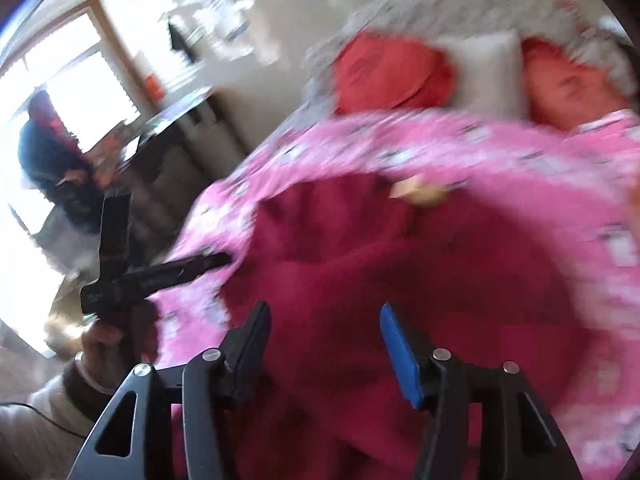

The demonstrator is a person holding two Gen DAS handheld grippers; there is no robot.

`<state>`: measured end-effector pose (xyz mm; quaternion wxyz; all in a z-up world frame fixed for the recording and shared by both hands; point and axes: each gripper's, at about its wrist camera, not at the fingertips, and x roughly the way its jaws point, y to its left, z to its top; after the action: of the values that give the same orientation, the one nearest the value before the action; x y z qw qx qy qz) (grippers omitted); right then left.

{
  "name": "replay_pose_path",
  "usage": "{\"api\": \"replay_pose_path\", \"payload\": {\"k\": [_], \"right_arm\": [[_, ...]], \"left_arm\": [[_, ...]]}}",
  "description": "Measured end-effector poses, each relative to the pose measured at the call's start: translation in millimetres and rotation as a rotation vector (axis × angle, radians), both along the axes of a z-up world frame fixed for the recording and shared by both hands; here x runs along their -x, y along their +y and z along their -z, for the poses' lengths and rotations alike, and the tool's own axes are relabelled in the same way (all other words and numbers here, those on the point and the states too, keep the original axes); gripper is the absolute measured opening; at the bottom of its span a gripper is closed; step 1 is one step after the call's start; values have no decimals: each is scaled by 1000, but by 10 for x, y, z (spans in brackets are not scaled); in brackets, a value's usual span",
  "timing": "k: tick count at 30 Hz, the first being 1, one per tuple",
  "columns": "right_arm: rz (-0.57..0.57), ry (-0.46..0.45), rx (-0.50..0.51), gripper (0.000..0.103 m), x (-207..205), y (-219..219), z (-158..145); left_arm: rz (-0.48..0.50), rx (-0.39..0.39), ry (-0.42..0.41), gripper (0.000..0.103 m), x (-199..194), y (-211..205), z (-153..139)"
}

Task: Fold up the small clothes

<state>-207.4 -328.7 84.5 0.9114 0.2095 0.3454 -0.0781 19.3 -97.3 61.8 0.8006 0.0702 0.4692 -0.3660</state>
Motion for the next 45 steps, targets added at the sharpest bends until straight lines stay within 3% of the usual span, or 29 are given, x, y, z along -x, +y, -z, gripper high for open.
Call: {"api": "replay_pose_path", "payload": {"k": [1, 4, 7, 12, 14, 17, 20, 22, 25, 29, 36, 43, 45], "right_arm": [[46, 14, 13, 55, 109, -107, 12], [185, 90, -32, 55, 350, -507, 228], [265, 113, -73, 55, 497, -737, 345], [268, 69, -81, 55, 534, -770, 336], [248, 71, -46, 55, 541, -744, 302], [259, 88, -23, 55, 519, -738, 301], [275, 138, -97, 55, 495, -826, 453], [298, 154, -132, 55, 507, -852, 541], [297, 117, -138, 55, 550, -809, 512], [262, 114, -102, 55, 522, -722, 402], [226, 96, -161, 55, 499, -681, 426], [229, 89, -194, 55, 522, -658, 466], [230, 89, -193, 55, 540, -659, 465]], "left_arm": [[13, -10, -1, 78, 18, -41, 33], [49, -68, 14, 38, 64, -201, 143], [50, -117, -33, 19, 109, -282, 107], [23, -53, -66, 13, 63, -162, -206], [9, -29, -83, 5, 42, -107, -316], [-17, -9, -148, 5, 20, -7, -489], [-29, -9, -143, 5, -34, 40, -484], [11, -12, -121, 5, 10, 18, -427], [38, -12, -98, 7, 73, -22, -336], [61, -67, -76, 21, 103, -102, -171], [97, -71, -86, 22, 154, -133, -27], [99, -149, -82, 22, 88, -245, 55], [85, -118, -83, 22, 68, -190, 14]]}}
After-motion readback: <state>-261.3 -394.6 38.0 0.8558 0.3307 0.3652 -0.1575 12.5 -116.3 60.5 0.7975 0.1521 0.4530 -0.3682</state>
